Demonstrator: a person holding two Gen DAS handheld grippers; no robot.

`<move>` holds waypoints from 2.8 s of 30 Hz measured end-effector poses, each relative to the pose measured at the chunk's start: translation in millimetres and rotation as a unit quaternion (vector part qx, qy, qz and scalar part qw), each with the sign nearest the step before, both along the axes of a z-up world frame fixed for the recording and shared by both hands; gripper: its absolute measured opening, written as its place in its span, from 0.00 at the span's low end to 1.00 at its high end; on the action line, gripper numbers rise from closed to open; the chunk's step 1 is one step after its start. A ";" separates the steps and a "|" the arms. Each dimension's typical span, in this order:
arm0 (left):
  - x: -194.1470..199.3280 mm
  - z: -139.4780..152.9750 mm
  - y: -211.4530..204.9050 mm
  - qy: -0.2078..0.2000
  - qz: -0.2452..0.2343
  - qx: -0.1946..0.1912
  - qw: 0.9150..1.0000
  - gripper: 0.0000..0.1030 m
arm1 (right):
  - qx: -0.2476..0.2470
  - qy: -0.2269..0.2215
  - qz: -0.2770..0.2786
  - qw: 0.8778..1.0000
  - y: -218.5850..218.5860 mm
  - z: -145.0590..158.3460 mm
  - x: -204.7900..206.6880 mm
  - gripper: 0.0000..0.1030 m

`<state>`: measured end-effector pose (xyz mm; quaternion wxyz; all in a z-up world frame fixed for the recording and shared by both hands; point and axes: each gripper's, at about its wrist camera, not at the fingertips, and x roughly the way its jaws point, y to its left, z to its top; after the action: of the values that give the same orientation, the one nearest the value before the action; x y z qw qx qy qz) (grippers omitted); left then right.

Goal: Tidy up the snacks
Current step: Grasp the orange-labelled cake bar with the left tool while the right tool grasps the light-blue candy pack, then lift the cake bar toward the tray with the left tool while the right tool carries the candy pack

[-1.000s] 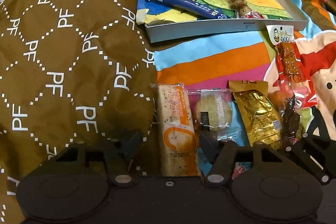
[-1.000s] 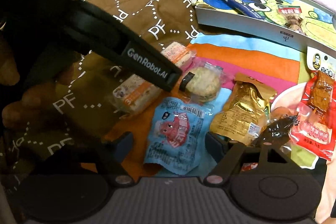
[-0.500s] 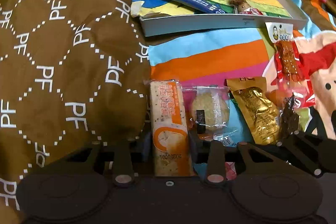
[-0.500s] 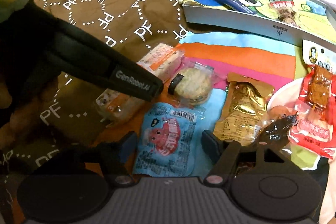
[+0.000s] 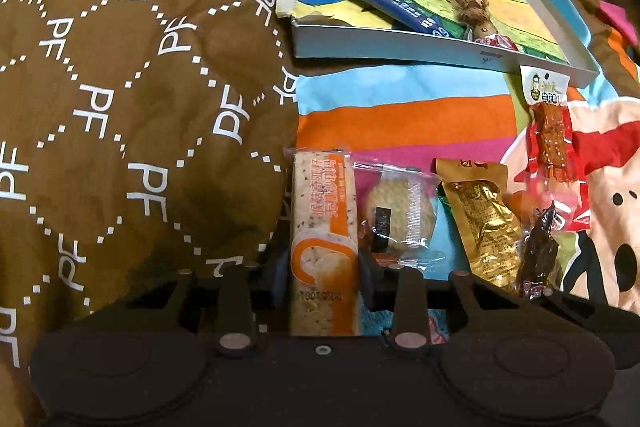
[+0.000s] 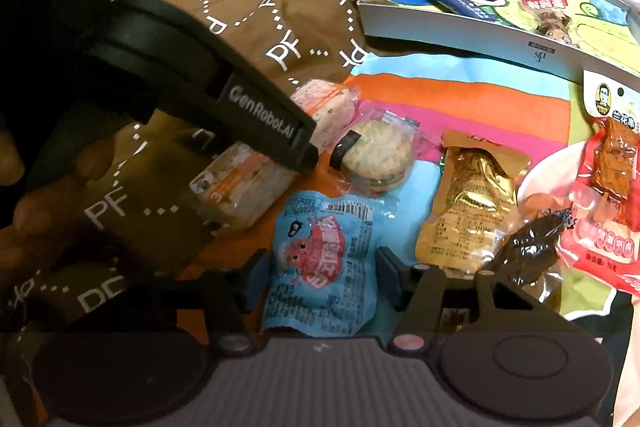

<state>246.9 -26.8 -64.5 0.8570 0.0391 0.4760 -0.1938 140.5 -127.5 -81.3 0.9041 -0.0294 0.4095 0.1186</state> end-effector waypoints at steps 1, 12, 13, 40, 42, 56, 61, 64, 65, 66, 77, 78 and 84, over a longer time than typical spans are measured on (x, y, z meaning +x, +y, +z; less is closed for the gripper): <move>-0.3 0.3 0.8 0.003 0.003 -0.003 1.000 0.35 | -0.003 0.000 0.002 1.000 0.6 0.7 -1.2 0.58; -0.6 -6.8 -2.2 0.016 -0.002 0.004 1.000 0.34 | 0.002 0.001 0.009 1.000 -0.4 -0.8 -0.1 0.65; 0.0 -8.0 -2.7 0.016 -0.003 0.006 1.000 0.34 | -0.004 0.000 0.011 1.000 0.8 -1.0 0.1 0.63; -36.2 35.3 22.4 -0.085 0.084 -0.066 0.991 0.34 | -0.324 -0.190 0.096 0.922 53.5 -1.2 -60.4 0.57; -36.2 38.8 22.0 -0.103 0.094 -0.066 0.988 0.34 | -0.321 -0.198 0.086 0.922 49.8 2.6 -56.9 0.57; -2.2 72.0 8.7 -0.217 0.147 -0.143 0.954 0.34 | -0.308 -0.265 0.001 0.914 8.2 46.8 -4.9 0.57; 30.5 90.3 -8.2 -0.246 0.144 -0.176 0.942 0.34 | -0.314 -0.286 -0.022 0.905 -17.1 63.9 31.1 0.57; 52.0 89.7 -16.4 -0.253 0.147 -0.187 0.938 0.34 | -0.313 -0.298 -0.032 0.901 -30.3 70.3 55.5 0.57; 56.0 88.7 -18.0 -0.254 0.147 -0.189 0.937 0.34 | -0.311 -0.302 -0.035 0.900 -33.6 71.4 63.0 0.57; 62.8 87.4 -20.4 -0.255 0.146 -0.191 0.937 0.34 | -0.310 -0.305 -0.037 0.900 -36.7 72.3 71.1 0.57; 112.8 57.3 -35.8 -0.252 0.134 -0.204 0.936 0.34 | -0.269 -0.304 -0.059 0.912 -57.6 63.0 123.0 0.57; 115.1 54.4 -37.2 -0.250 0.133 -0.204 0.937 0.34 | -0.266 -0.300 -0.061 0.914 -59.2 60.7 126.6 0.57; 123.6 38.5 -49.5 -0.234 0.118 -0.189 0.946 0.34 | -0.254 -0.274 -0.072 0.925 -67.3 49.9 137.5 0.57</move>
<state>370.5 -76.3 -26.1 0.9524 -0.1361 0.2181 -0.1637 278.0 -194.8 -31.3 0.9495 -0.2594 0.1631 -0.0676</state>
